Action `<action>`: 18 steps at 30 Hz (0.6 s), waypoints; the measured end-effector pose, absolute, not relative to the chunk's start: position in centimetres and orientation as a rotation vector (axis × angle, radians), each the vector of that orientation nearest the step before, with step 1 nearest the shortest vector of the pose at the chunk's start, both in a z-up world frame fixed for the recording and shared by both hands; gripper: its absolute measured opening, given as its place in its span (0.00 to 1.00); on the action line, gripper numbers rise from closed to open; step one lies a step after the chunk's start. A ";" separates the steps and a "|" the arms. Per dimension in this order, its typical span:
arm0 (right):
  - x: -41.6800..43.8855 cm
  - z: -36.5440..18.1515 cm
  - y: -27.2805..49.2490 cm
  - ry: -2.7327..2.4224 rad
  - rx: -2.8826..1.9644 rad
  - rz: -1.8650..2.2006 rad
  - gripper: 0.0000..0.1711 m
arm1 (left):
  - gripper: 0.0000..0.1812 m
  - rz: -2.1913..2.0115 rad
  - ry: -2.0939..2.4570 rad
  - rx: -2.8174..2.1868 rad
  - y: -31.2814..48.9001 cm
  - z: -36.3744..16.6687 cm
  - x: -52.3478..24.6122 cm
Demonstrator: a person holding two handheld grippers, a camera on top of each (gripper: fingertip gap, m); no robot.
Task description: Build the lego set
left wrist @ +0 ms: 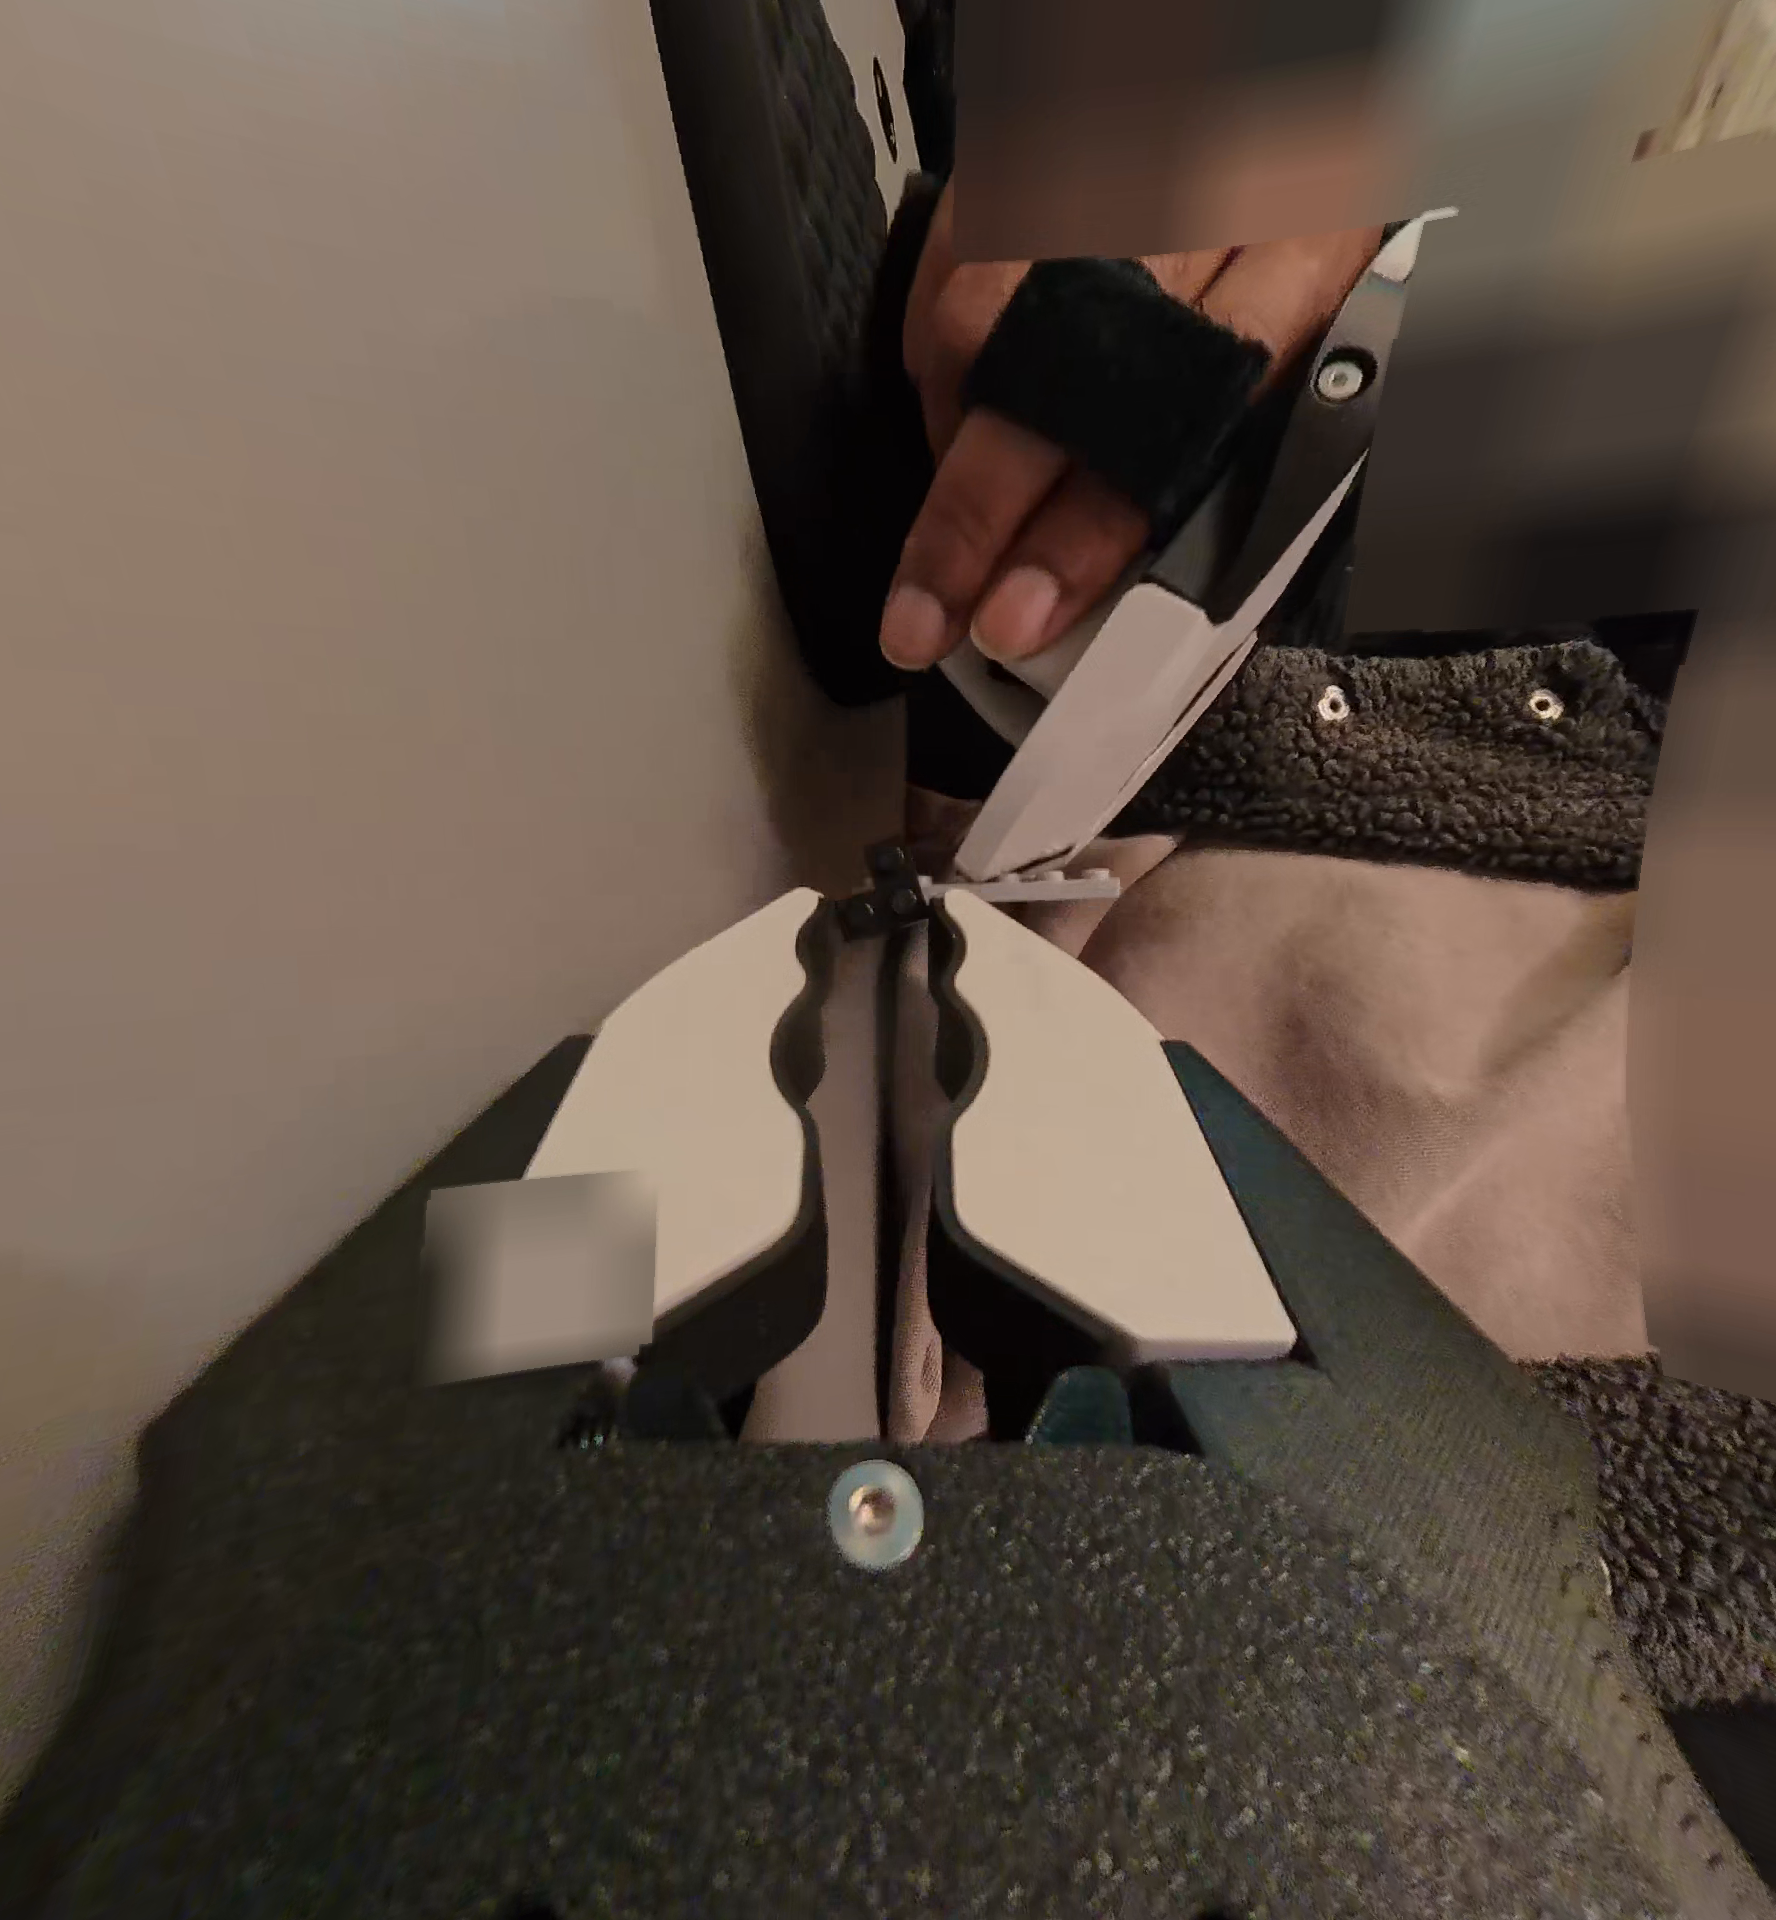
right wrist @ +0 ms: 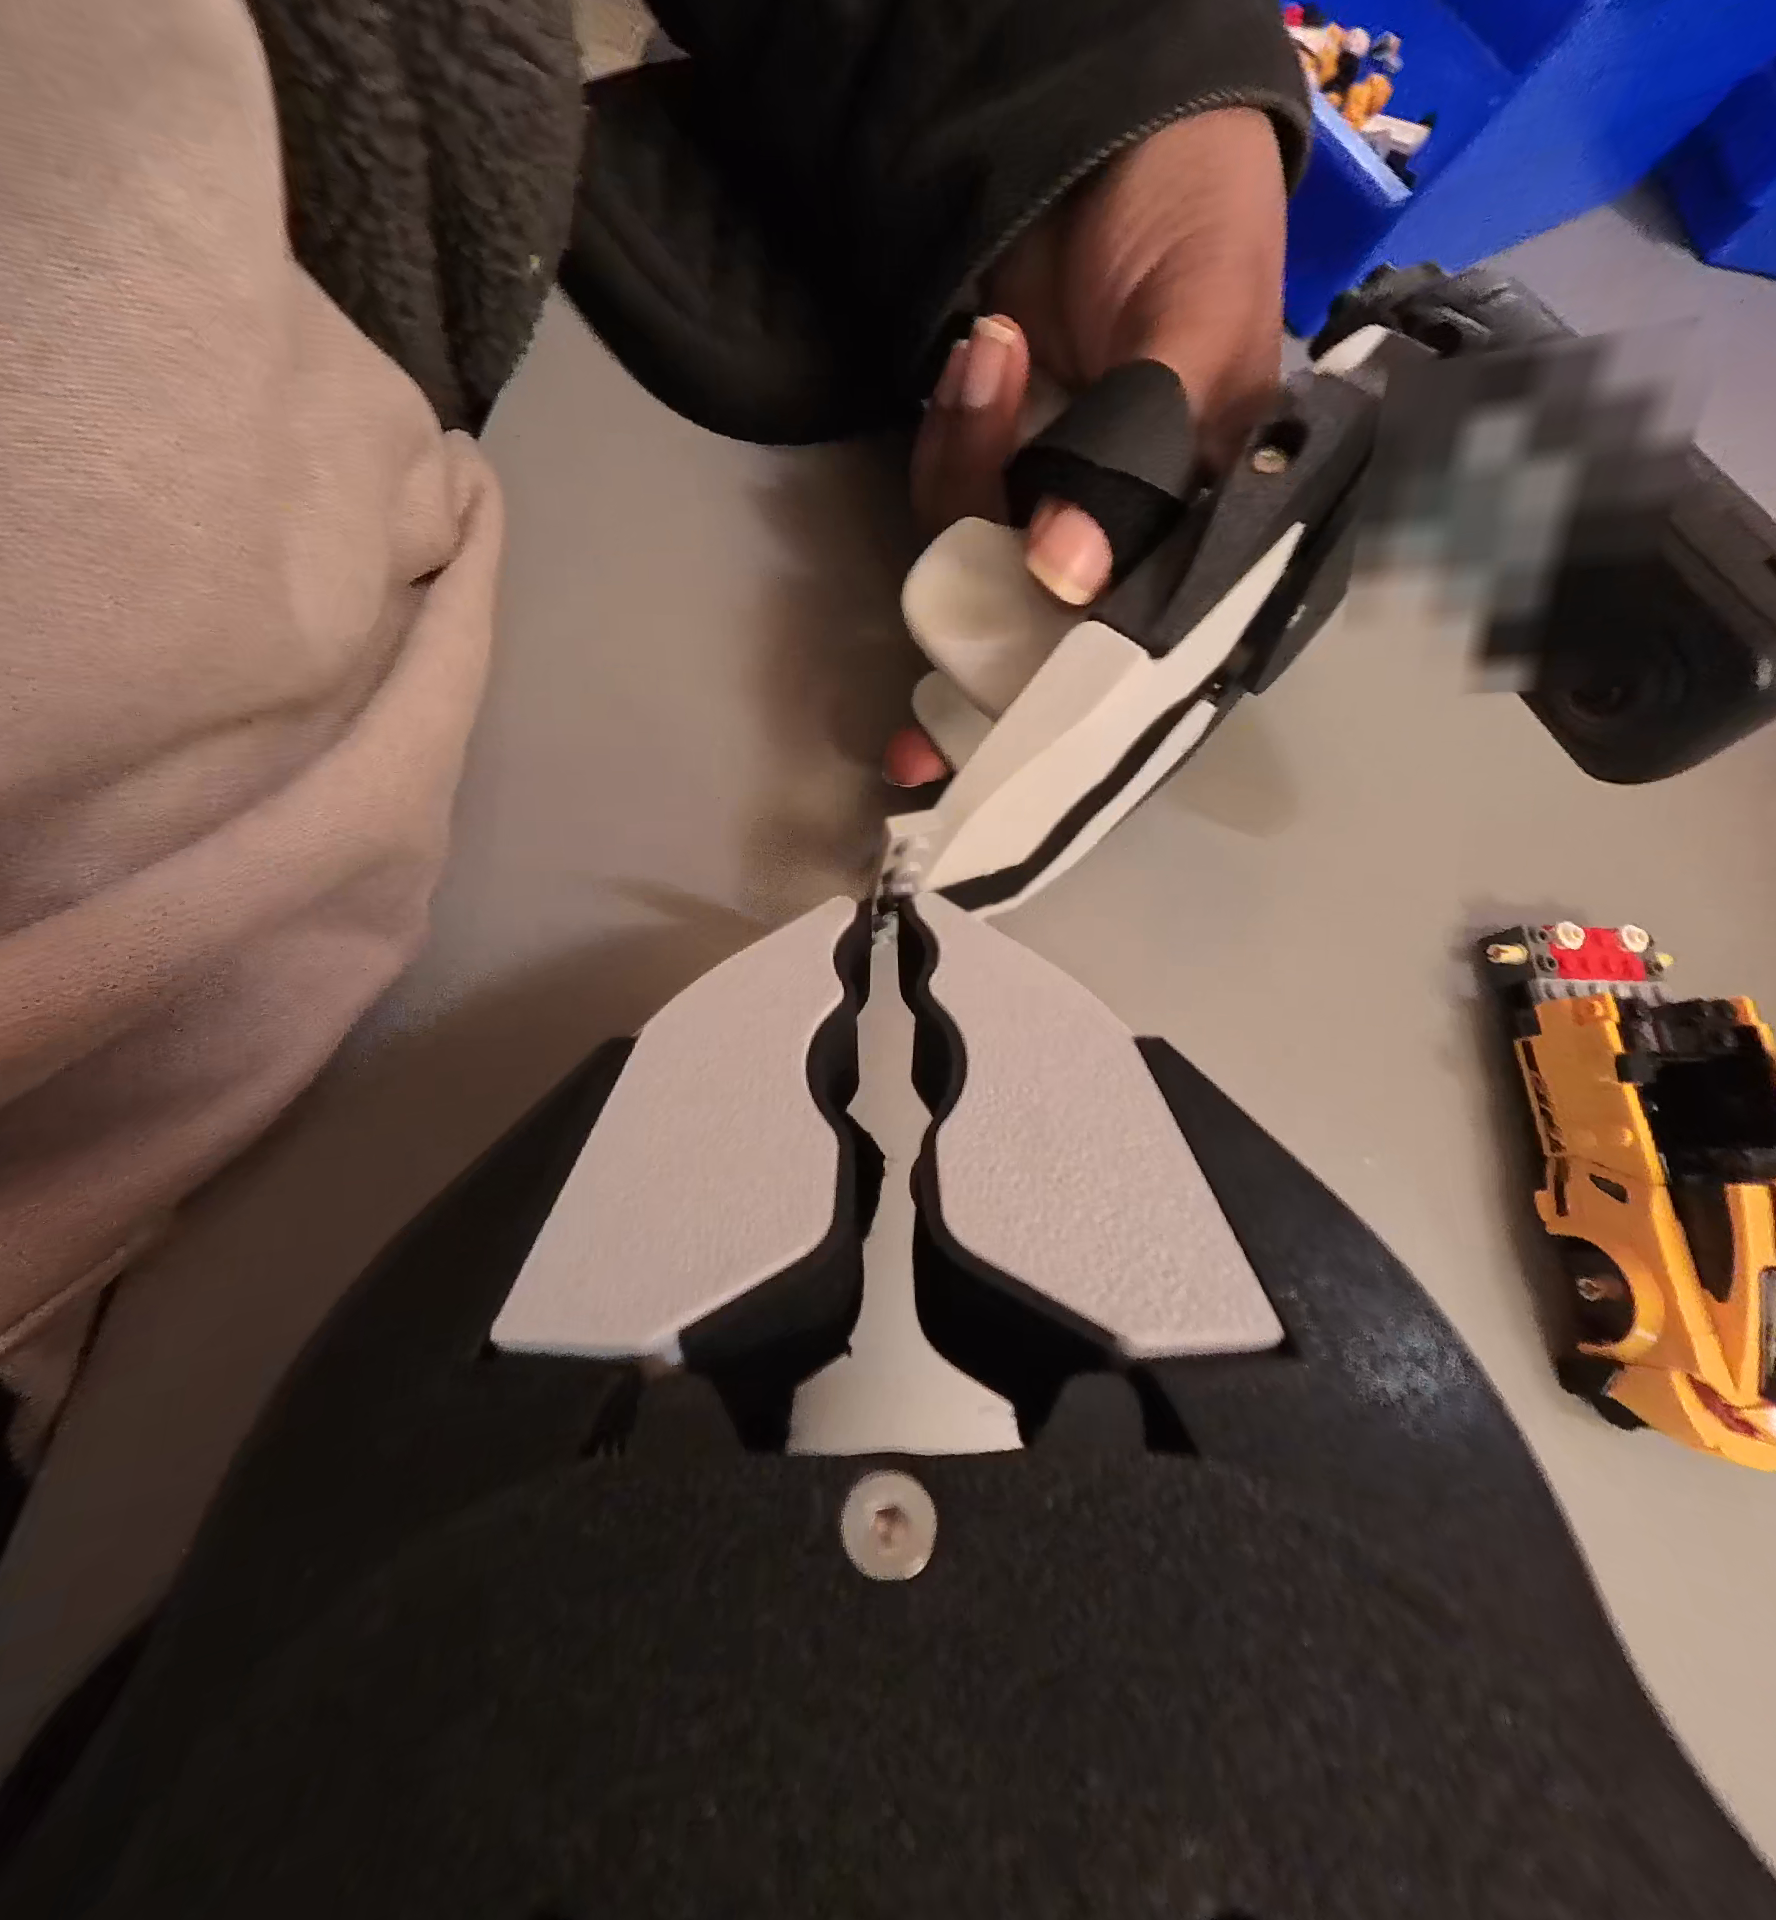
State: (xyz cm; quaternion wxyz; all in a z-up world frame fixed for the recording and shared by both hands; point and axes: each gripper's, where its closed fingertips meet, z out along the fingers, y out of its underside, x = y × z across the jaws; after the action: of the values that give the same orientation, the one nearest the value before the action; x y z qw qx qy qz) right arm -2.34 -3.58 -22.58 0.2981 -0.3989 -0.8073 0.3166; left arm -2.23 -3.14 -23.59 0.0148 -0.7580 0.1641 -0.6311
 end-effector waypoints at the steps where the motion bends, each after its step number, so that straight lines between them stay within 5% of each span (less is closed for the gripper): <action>1: -2.5 -22.6 -3.4 -2.140 -1.072 0.850 0.03 | 0.09 -1.951 0.518 -2.367 -3.1 -23.7 -2.3; 9: -3.9 -23.5 -0.9 -2.078 -1.210 0.803 0.02 | 0.17 -1.503 0.684 -2.474 -1.6 -25.1 -5.5; 18: -4.2 -24.3 0.4 -2.048 -1.272 0.755 0.02 | 0.14 -0.955 0.947 -2.441 -2.3 -26.4 -8.2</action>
State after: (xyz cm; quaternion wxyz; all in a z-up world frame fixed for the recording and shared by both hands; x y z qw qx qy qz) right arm -4.15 0.43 -24.28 0.3028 -0.4801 -0.7725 0.2848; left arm -8.18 -2.26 -26.39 0.1765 -0.8621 0.3345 -0.3374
